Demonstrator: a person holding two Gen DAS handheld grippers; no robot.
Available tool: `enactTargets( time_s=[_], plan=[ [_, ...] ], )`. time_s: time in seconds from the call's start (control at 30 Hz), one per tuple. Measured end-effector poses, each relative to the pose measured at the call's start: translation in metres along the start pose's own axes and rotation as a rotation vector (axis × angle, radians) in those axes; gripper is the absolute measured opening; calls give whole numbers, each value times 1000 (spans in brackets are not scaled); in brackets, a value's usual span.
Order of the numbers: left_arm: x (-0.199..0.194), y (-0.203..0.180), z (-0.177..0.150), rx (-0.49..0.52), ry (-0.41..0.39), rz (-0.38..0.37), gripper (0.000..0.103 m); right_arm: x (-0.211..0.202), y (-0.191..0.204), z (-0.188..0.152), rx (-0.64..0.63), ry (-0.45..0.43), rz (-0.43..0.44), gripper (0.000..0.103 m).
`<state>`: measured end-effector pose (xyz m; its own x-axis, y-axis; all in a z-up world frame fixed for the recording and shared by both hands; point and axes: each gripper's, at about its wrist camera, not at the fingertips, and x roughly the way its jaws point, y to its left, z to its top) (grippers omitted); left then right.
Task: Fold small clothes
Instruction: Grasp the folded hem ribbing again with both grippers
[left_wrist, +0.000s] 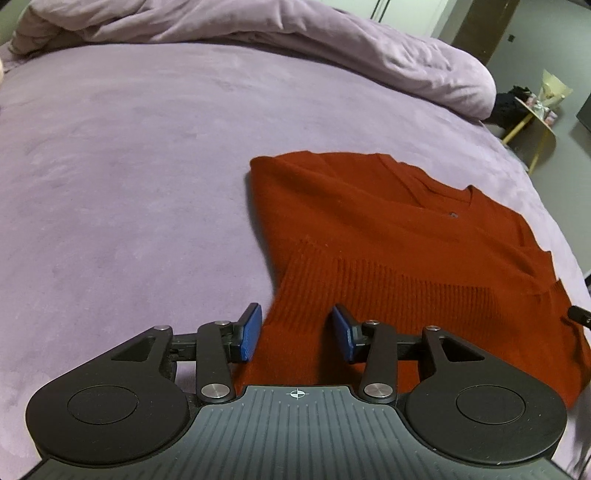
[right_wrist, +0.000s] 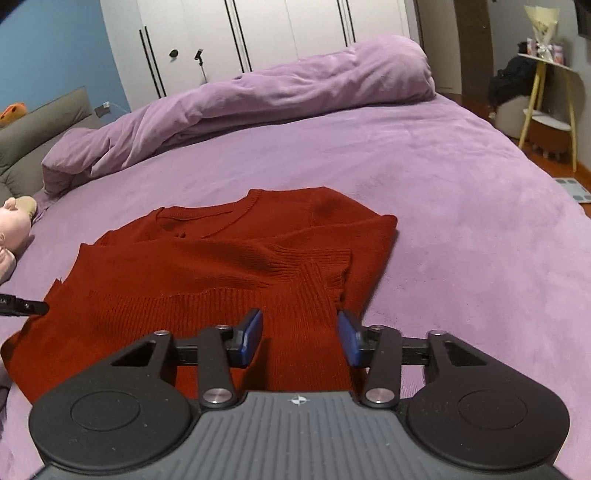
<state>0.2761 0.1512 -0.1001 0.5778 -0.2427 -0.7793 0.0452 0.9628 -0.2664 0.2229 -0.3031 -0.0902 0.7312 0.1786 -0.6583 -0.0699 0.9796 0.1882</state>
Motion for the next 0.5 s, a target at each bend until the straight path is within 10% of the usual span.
enactTargets(
  time_s=[0.13,0.4,0.5],
  plan=[
    [3,2,1,2,2,14,52,1,-2,-3,-1,15,-4,30],
    [-9,-12,-1,48,-16,17,13,-13,10,-5,-74,15,28,4],
    [-17,-14,-2,43,-25,-29,13,-15,14,-6,-97,11,44,4]
  ],
)
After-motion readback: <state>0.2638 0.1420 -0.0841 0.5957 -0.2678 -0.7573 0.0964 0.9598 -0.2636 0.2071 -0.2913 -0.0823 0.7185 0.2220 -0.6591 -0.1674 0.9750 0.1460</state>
